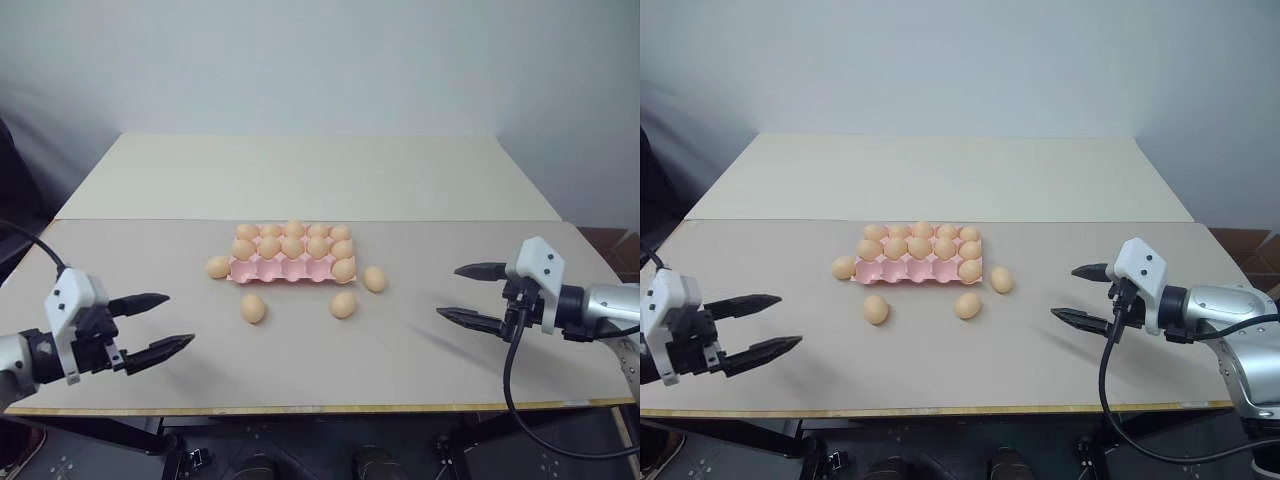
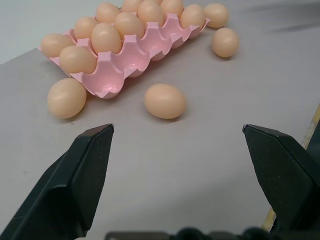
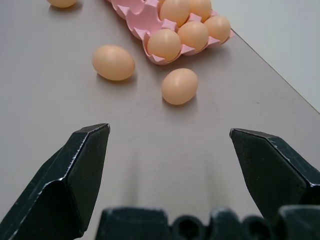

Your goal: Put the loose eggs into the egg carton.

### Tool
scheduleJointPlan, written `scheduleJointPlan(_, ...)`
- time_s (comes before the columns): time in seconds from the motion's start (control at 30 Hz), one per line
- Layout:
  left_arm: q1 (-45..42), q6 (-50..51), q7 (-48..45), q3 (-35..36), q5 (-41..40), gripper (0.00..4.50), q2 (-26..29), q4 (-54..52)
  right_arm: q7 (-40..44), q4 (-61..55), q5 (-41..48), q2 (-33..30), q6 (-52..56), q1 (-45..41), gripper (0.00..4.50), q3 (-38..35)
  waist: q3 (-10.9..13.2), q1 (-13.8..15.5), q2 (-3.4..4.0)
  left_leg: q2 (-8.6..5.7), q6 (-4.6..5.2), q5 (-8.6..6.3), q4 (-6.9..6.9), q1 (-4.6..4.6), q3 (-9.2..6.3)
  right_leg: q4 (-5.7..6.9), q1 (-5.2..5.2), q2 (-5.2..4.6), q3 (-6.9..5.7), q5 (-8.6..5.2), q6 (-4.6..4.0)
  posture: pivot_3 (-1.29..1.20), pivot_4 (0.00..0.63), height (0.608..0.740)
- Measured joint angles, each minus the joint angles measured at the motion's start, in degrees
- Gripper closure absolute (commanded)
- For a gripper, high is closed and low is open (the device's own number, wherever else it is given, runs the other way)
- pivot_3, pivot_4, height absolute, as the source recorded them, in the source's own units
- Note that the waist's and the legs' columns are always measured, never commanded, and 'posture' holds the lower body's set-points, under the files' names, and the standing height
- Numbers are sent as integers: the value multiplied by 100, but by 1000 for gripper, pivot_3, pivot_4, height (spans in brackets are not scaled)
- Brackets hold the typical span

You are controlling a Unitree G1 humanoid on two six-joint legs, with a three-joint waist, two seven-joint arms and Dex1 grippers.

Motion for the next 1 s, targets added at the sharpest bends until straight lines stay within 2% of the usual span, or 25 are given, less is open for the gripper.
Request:
scheduleJointPlan(0.3, -323, 167, 230, 58, -232, 0, -64, 112, 4, -4, -10, -1, -23, 37, 29, -14, 0, 4, 0, 0, 0, 0, 0, -2, 0, -1, 0, 0, 0, 0, 0, 0, 150, 740)
scheduleJointPlan(0.8, -175, -368, -420, 57, -38, 0, 121, 243, 168, 9, -58, -256, 55, -202, 29, 43, 0, 1, 0, -1, 0, 0, 1, 4, 4, 7, -1, 0, 3, 0, 0, 0, 150, 740)
scheduleJointPlan(0.9, -263, -367, -448, 9, -48, 0, 120, 245, -74, -28, -205, -152, 212, -481, 29, 347, 0, -21, 0, 0, 0, 0, 1, 3, 4, 7, -3, 1, 4, 0, 0, 0, 150, 740)
scheduleJointPlan(1.0, -443, -367, -454, -113, -51, 0, 119, 243, -366, 68, -590, 189, 266, -1008, 29, 1018, 0, -45, 0, -1, -1, 0, 1, 5, 7, 14, -7, 2, 11, 0, 0, 0, 150, 740)
